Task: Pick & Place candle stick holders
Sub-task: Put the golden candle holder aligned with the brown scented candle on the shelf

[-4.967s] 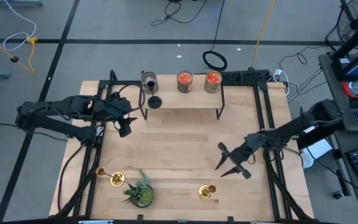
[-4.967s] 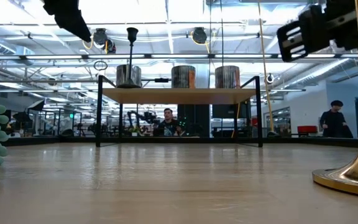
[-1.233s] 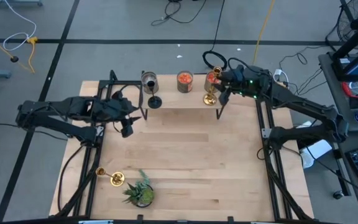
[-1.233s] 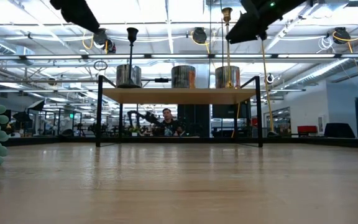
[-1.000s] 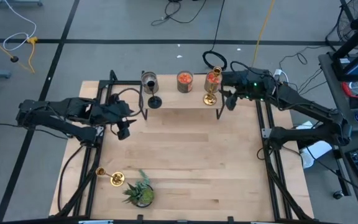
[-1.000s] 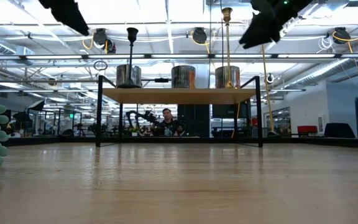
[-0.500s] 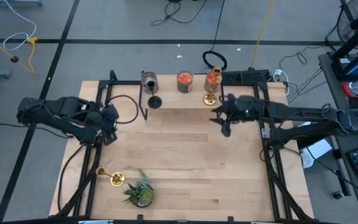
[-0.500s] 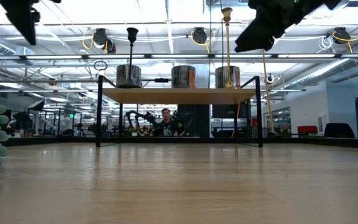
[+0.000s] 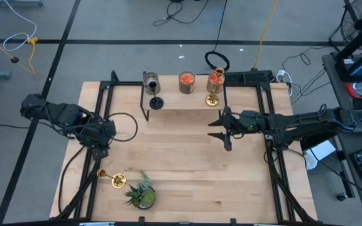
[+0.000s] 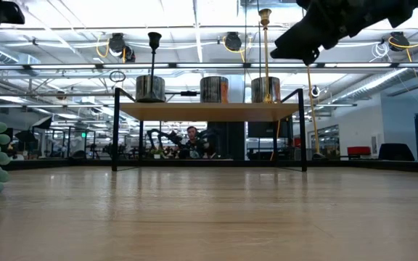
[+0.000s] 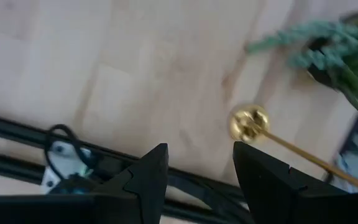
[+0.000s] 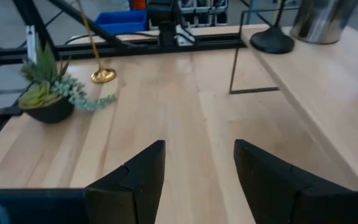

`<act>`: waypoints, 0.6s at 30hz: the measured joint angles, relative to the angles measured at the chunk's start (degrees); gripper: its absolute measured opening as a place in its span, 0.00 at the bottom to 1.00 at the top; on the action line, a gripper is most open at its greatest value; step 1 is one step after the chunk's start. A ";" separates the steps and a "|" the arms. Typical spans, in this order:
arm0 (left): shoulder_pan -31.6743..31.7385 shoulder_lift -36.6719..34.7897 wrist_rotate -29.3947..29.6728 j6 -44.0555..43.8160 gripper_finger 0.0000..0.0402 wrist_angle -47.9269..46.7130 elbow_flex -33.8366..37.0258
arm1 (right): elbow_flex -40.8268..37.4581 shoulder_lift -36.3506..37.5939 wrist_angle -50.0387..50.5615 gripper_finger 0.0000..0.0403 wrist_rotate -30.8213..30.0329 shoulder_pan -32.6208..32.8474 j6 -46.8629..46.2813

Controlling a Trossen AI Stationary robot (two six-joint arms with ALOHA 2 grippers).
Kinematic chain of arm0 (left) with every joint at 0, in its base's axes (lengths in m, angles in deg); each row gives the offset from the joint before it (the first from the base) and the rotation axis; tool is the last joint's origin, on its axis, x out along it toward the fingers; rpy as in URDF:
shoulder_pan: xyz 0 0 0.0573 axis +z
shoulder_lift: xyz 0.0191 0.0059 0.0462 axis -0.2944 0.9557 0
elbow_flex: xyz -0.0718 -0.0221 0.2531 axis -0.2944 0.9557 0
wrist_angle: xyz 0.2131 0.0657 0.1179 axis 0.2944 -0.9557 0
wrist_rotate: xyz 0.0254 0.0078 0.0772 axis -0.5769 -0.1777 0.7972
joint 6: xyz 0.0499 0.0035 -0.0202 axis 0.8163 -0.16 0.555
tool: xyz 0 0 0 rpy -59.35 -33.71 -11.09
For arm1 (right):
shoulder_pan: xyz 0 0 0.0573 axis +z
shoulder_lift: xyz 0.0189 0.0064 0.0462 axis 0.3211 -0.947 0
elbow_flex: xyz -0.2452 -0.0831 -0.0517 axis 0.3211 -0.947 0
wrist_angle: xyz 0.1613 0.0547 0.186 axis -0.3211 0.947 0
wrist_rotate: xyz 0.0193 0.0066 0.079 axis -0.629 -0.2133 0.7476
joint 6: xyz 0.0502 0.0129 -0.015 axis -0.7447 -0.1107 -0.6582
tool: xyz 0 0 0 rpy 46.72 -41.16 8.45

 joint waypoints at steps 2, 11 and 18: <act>-2.42 0.06 3.01 -3.29 0.47 0.11 0.00 | -0.40 0.00 -0.02 0.46 0.00 0.64 0.00; -15.69 0.03 3.38 -13.98 0.47 1.67 5.71 | -1.03 0.00 -0.12 0.46 -0.02 2.39 1.63; -24.67 -0.05 -4.42 -19.53 0.47 14.77 13.44 | -1.03 0.00 -3.39 0.46 0.00 2.40 1.71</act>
